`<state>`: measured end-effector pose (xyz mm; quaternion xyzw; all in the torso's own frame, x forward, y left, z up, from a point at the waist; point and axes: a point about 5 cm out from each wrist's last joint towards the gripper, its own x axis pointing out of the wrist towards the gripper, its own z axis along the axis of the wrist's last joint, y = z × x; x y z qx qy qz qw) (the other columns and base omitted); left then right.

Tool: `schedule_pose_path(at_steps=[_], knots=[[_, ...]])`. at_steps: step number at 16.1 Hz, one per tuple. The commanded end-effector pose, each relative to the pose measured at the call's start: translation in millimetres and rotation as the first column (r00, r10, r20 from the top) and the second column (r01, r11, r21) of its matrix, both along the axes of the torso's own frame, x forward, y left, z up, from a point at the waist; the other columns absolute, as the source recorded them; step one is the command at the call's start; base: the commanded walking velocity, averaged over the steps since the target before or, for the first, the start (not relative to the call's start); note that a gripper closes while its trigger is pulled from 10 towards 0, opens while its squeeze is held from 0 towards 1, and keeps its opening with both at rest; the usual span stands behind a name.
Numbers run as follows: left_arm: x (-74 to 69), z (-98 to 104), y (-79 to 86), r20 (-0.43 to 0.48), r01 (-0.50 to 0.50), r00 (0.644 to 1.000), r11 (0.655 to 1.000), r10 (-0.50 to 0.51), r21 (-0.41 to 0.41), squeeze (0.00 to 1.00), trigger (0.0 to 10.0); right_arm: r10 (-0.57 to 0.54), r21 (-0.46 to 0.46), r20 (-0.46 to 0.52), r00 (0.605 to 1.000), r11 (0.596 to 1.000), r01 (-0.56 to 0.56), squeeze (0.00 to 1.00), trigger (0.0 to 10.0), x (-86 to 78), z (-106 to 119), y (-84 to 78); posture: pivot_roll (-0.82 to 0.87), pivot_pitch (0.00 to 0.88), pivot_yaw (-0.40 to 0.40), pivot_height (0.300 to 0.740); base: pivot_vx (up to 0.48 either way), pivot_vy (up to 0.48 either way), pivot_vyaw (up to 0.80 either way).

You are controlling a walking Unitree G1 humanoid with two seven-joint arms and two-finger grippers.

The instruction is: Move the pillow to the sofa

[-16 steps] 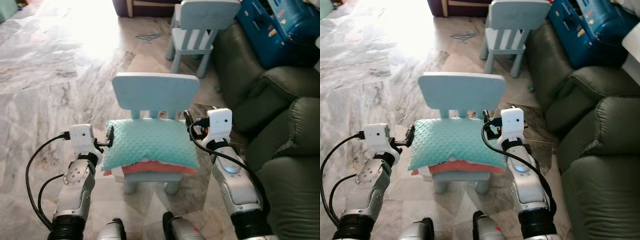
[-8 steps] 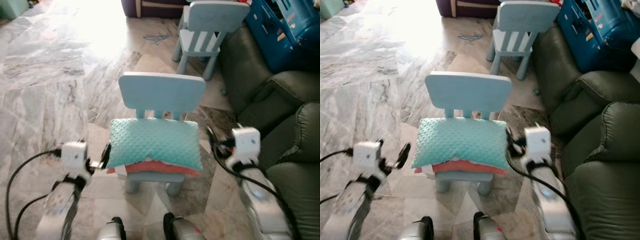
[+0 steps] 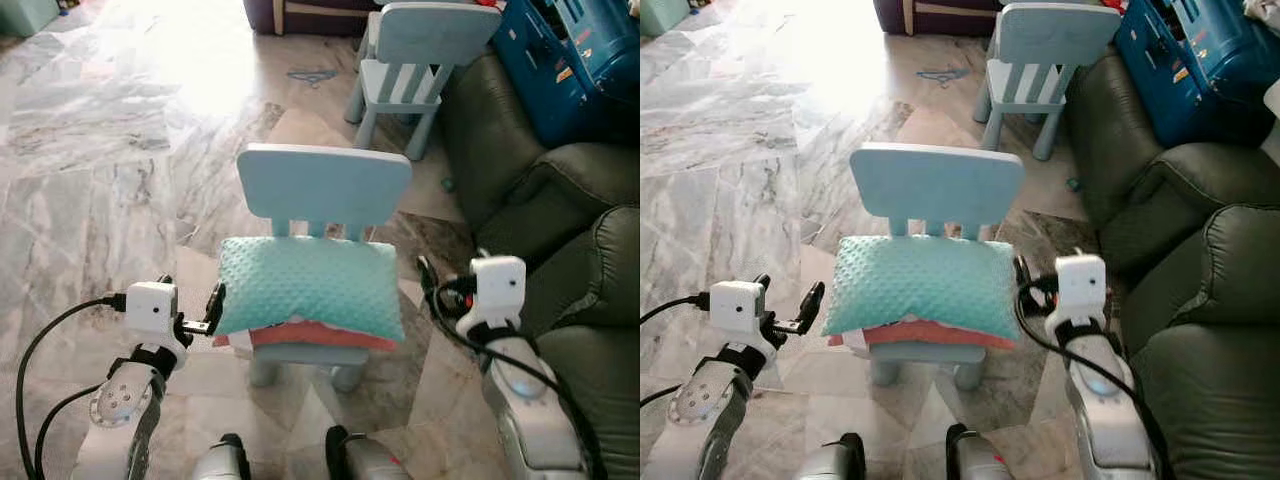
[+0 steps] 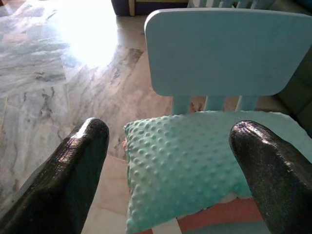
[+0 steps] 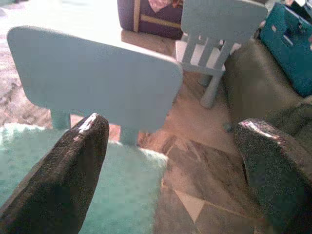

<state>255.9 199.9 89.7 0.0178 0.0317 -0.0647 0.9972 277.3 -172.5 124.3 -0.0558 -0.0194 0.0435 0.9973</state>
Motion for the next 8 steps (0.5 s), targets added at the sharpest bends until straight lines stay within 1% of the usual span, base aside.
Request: schedule_pose_path(at_steps=[1,5,8], knots=[[-0.8,-0.6,1.7,-0.010,-0.020,1.000,1.000,0.020,-0.012,0.00,10.0,-0.001,0.009,-0.003,1.000,1.000,0.001,0.00,10.0,-0.6,1.1,-0.5,-0.01,0.225,-0.045,0.740,0.000,0.000,0.00],[3.5,3.6,2.0,0.001,-0.026,1.000,0.999,0.026,-0.026,0.00,10.0,0.027,0.020,0.003,1.000,0.999,-0.027,0.00,10.0,1.1,3.5,9.2,-0.01,0.235,-0.045,0.740,0.000,0.000,0.00],[4.6,3.2,2.4,-0.003,-0.031,1.000,0.999,0.031,-0.027,0.00,10.0,0.028,0.027,-0.002,1.000,0.999,-0.028,0.00,10.0,1.0,3.4,10.4,-0.01,0.239,-0.042,0.740,0.000,0.000,0.00]])
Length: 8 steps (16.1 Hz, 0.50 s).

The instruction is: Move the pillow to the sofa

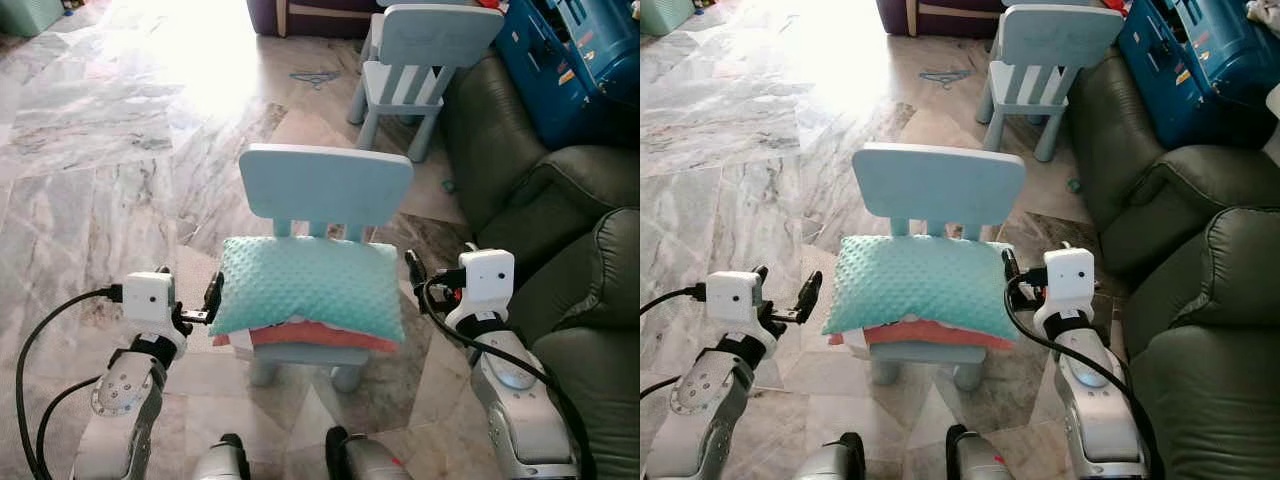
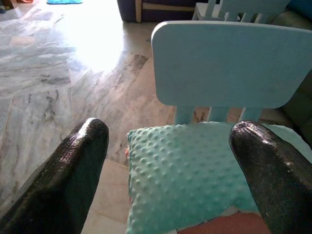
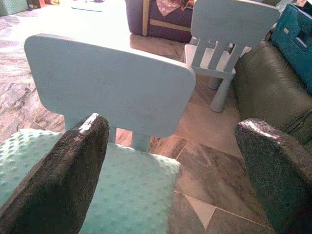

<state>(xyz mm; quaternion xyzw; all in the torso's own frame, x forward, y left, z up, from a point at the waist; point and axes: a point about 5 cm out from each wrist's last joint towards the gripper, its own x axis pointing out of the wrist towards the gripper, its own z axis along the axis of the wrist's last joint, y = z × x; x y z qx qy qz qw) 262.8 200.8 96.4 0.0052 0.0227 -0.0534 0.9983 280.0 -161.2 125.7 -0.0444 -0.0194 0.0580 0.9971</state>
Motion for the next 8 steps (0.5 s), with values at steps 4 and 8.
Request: schedule_pose_path(at_steps=[4,8], knots=[[0.5,-3.9,-3.9,-0.027,0.013,1.000,1.000,-0.013,-0.006,0.00,10.0,-0.005,0.016,-0.005,1.000,1.000,0.005,0.00,10.0,-1.8,1.3,2.0,-0.01,0.240,-0.037,0.740,0.000,0.000,0.00],[2.8,-4.2,-9.2,-0.029,0.035,0.999,0.999,-0.035,-0.004,0.00,10.0,-0.017,0.013,-0.004,1.000,1.000,0.018,0.00,10.0,-0.2,1.7,2.6,-0.02,0.243,-0.035,0.740,0.000,0.000,0.00]])
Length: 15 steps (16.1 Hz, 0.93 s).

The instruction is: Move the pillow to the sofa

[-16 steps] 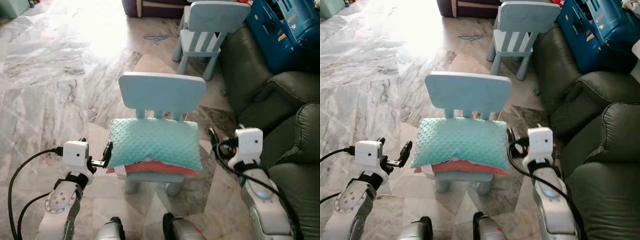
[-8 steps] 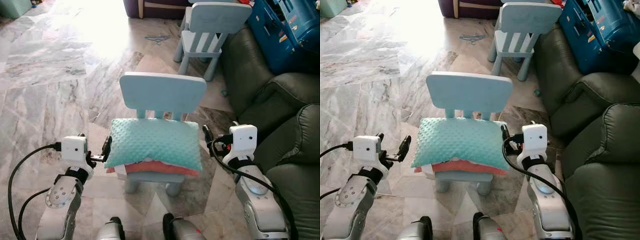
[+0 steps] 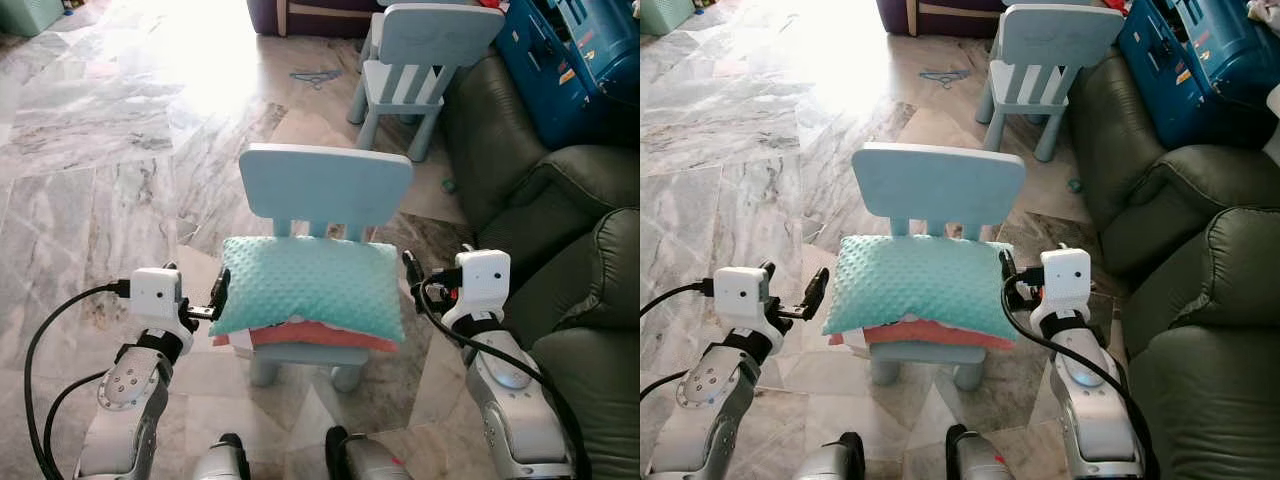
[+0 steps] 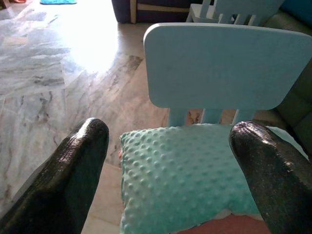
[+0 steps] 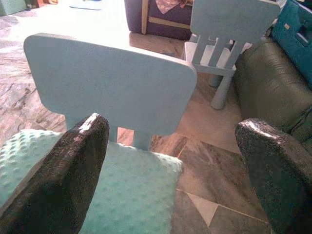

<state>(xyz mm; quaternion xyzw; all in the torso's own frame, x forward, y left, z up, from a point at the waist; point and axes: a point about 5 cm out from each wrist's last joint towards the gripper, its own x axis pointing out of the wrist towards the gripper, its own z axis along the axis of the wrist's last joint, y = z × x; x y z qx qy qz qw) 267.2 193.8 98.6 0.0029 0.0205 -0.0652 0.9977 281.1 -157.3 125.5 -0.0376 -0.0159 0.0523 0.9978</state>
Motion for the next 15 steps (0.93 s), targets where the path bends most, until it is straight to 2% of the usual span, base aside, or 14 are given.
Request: schedule_pose_path(at_steps=[1,15], knots=[[-1.0,-6.0,-2.5,-0.031,0.013,0.999,1.000,-0.013,0.002,0.00,10.0,-0.008,0.000,0.003,1.000,1.000,0.008,0.00,10.0,-1.3,2.0,-1.3,-0.02,0.243,-0.036,0.740,0.000,0.000,0.00],[-3.4,-7.3,-5.8,-0.039,0.029,0.999,1.000,-0.029,-0.002,0.00,10.0,-0.005,0.003,-0.007,1.000,1.000,0.005,0.00,10.0,-4.4,0.9,0.8,-0.02,0.260,-0.037,0.740,0.000,0.000,0.00]])
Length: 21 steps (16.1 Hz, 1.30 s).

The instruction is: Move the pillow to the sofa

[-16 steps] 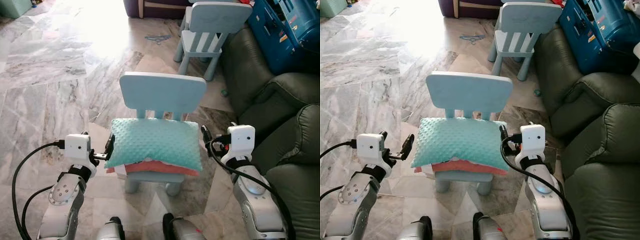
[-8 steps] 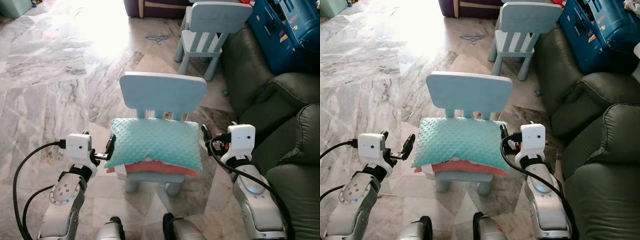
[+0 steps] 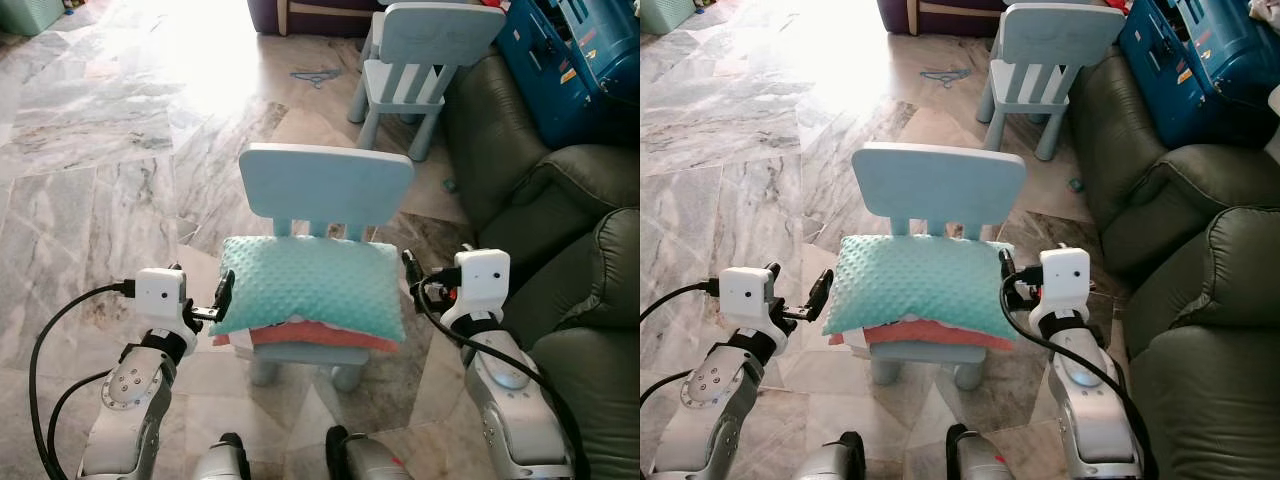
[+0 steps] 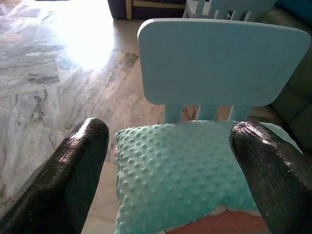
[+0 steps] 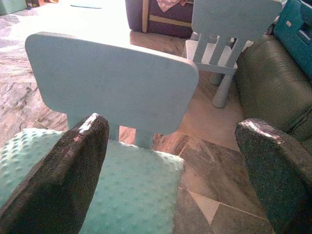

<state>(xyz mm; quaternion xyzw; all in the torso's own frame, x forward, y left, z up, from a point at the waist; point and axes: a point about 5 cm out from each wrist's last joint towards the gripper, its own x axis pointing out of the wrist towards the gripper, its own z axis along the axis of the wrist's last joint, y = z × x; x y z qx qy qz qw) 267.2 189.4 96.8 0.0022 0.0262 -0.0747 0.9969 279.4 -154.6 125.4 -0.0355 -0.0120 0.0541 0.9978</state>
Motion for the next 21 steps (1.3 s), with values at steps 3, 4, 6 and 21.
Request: schedule_pose_path(at_steps=[3,4,6,21], knots=[[-4.8,-6.3,-1.4,-0.030,0.009,0.999,1.000,-0.009,0.000,0.00,10.0,-0.004,-0.004,-0.003,1.000,1.000,0.004,0.00,10.0,-3.9,0.1,-1.7,-0.02,0.263,-0.040,0.740,0.000,0.000,0.00],[-5.8,-6.5,-1.5,-0.032,0.010,0.999,1.000,-0.010,0.000,0.00,10.0,-0.003,-0.004,-0.005,1.000,1.000,0.003,0.00,10.0,-4.8,-0.1,-1.7,-0.02,0.264,-0.040,0.740,0.000,0.000,0.00],[-7.0,-7.7,-1.4,-0.036,0.011,0.999,1.000,-0.011,0.004,0.00,10.0,0.001,-0.006,-0.010,1.000,1.000,-0.001,0.00,10.0,-6.2,-1.2,-1.4,-0.02,0.268,-0.041,0.740,0.000,0.000,0.00],[-27.7,-13.7,-3.7,-0.089,0.034,0.995,0.999,-0.033,0.011,0.00,10.0,0.016,-0.002,-0.058,0.998,1.000,-0.016,0.00,10.0,-25.9,-7.0,-1.3,-0.03,0.358,-0.046,0.740,0.000,0.000,0.00]])
